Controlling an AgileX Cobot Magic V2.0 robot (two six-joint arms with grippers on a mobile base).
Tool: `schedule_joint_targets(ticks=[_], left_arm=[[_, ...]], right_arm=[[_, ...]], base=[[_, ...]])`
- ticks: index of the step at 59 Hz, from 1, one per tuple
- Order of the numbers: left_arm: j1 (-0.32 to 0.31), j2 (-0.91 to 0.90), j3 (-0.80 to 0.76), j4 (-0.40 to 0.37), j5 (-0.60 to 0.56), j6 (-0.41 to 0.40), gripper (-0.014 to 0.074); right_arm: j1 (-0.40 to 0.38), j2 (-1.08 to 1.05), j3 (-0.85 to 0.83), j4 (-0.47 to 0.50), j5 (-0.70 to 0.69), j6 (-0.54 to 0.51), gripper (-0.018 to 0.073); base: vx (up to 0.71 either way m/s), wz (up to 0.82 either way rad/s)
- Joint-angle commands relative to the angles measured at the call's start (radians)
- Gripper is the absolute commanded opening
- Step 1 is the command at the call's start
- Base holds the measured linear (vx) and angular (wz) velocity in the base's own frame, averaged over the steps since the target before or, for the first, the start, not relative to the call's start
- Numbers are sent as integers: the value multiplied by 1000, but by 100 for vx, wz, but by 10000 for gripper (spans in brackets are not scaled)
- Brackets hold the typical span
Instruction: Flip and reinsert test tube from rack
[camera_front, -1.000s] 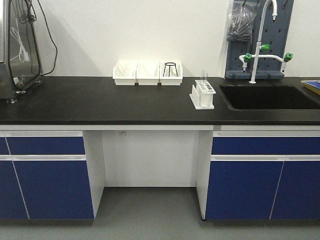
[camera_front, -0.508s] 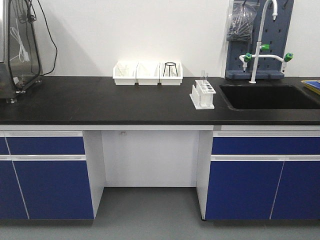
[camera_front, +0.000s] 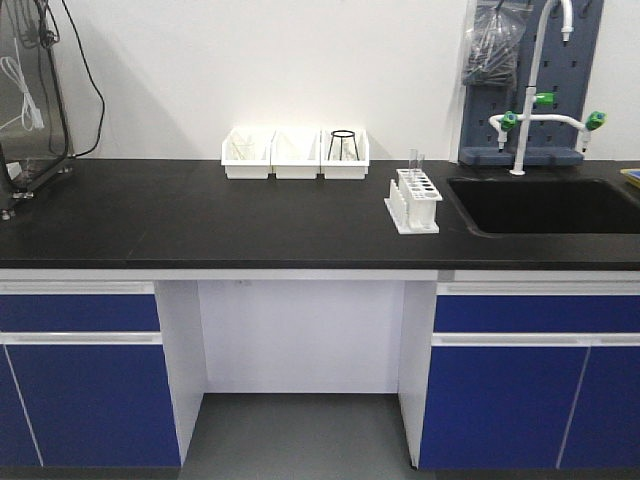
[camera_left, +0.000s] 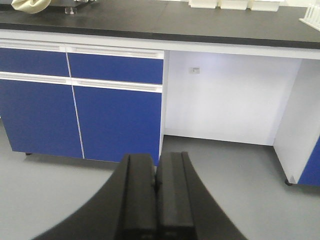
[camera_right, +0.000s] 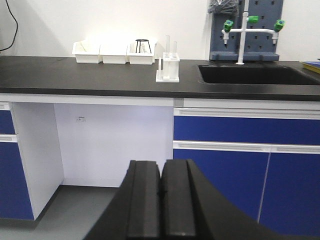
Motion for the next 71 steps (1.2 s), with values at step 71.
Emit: schedule_joint_targets(ticks=[71], left_arm=[[-7, -3, 2, -4, -87, 0, -6]], right_arm=[[-2, -11, 0, -3, -82, -11, -9]], base=[[47, -3]])
